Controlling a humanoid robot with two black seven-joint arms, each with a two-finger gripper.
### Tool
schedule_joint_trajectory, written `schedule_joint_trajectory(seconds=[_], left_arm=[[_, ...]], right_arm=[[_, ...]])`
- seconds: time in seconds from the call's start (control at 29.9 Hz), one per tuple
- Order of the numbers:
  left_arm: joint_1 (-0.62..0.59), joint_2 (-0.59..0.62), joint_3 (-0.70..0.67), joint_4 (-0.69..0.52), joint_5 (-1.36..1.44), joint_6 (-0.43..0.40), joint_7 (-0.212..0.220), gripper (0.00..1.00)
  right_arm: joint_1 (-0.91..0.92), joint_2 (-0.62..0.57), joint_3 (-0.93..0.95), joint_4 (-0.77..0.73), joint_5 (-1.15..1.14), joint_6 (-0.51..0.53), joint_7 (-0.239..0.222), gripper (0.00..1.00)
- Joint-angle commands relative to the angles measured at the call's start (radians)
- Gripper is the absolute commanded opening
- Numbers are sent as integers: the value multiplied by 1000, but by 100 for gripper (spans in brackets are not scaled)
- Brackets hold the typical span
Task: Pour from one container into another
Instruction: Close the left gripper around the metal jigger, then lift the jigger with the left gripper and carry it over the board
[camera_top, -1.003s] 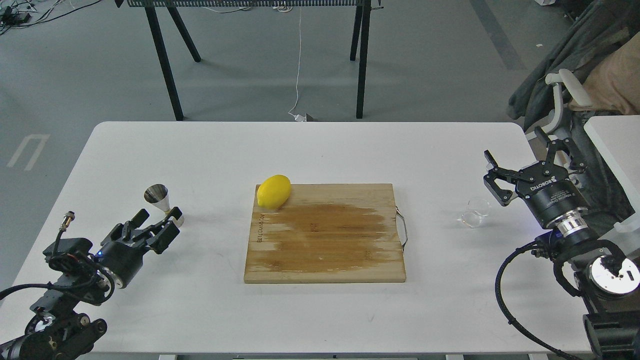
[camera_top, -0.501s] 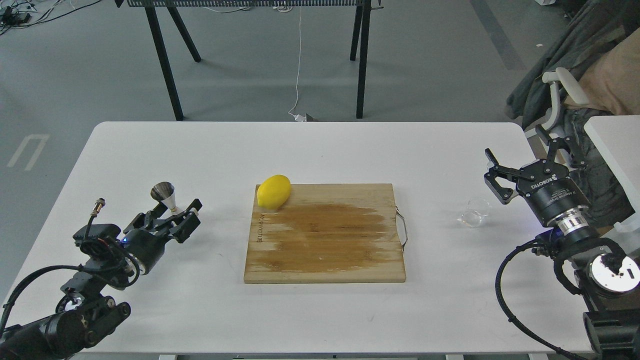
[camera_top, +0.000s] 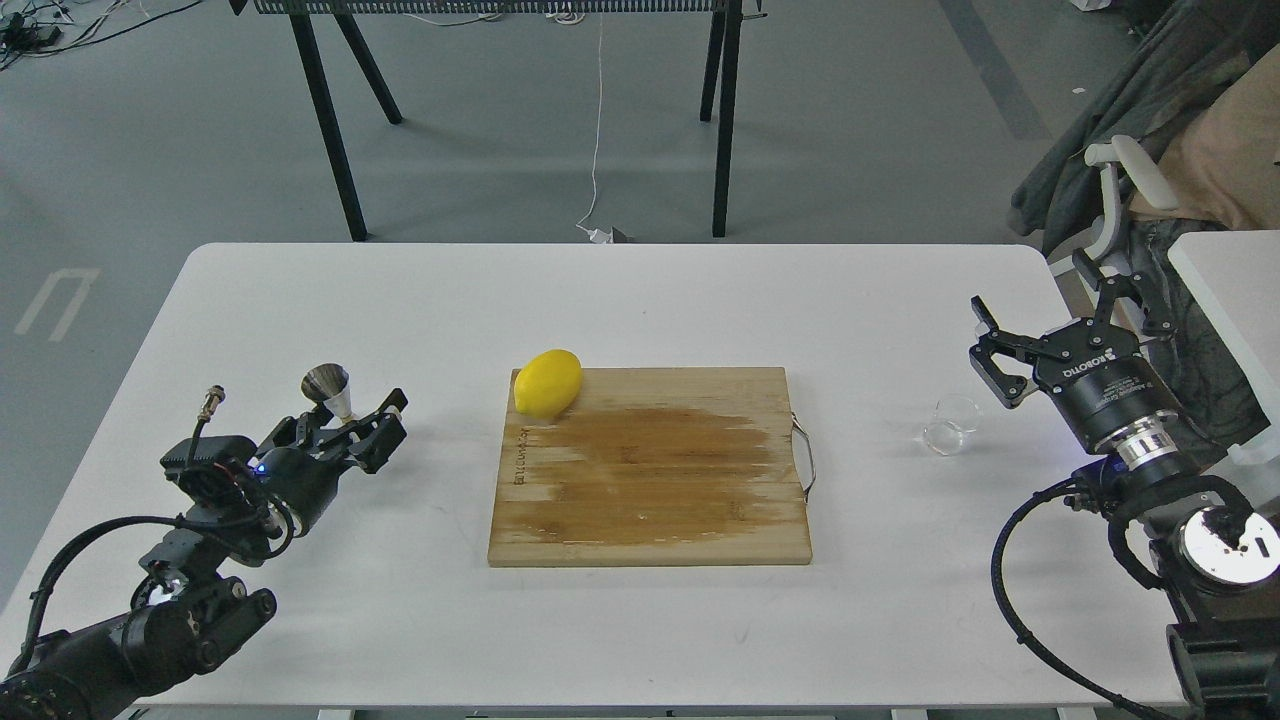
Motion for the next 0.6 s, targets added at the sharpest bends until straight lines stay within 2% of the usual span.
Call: schedule_joint_trajectory(seconds=[0.0, 0.1, 0.23, 0.57], left_arm=[[-25, -29, 1, 62, 3, 0, 0, 78], [-33, -40, 8, 95, 8, 0, 0, 67], [-39, -41, 54, 118, -6, 0, 0, 42], [-41, -37, 55, 130, -29, 0, 0, 8]], right_arm=[[-1, -1, 0, 0, 0, 0, -1, 99], [-1, -1, 2, 0, 1, 0, 1, 99], [-1, -1, 3, 0, 1, 0, 1, 99], [-4, 0, 2, -1, 0, 0, 1, 99]])
